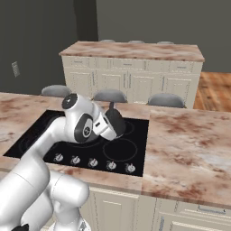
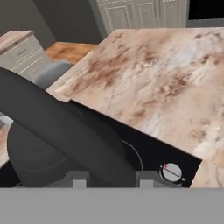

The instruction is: Pick the kettle from the counter and place it on a stove burner. Then turn the burner on.

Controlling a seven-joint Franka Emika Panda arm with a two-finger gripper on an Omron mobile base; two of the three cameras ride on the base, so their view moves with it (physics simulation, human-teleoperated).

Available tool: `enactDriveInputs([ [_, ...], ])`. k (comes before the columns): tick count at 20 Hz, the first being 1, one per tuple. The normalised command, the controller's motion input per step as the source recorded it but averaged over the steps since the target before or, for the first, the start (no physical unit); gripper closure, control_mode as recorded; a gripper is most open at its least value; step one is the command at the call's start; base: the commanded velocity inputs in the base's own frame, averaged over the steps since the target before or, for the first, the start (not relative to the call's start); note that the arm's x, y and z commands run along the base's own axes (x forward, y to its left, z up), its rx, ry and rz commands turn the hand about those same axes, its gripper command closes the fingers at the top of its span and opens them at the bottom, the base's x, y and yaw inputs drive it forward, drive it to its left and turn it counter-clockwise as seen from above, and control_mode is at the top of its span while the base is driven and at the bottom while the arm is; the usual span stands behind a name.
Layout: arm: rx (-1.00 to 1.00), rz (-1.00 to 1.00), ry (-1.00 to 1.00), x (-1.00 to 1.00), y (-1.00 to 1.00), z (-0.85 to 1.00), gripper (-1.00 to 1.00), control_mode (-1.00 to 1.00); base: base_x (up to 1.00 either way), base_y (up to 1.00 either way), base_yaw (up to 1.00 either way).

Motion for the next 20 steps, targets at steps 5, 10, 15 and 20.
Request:
enactDriveInputs([
  [5,-0.04,0.00,0.04,0.00,-0.02,0.00,1.00,-1.00,0.00,0.00,0.00],
  [10,-0.03,0.00,0.13,0.00,-0.01,-0.02,1.00,-1.00,0.00,0.00,0.00],
  [15,-0.04,0.00,0.18,0.00,0.00,-0.19,1.00,-1.00,0.00,0.00,0.00],
  [20,-0.03,0.00,0.13,0.00,0.00,-0.30,1.00,-1.00,0.00,0.00,0.00],
])
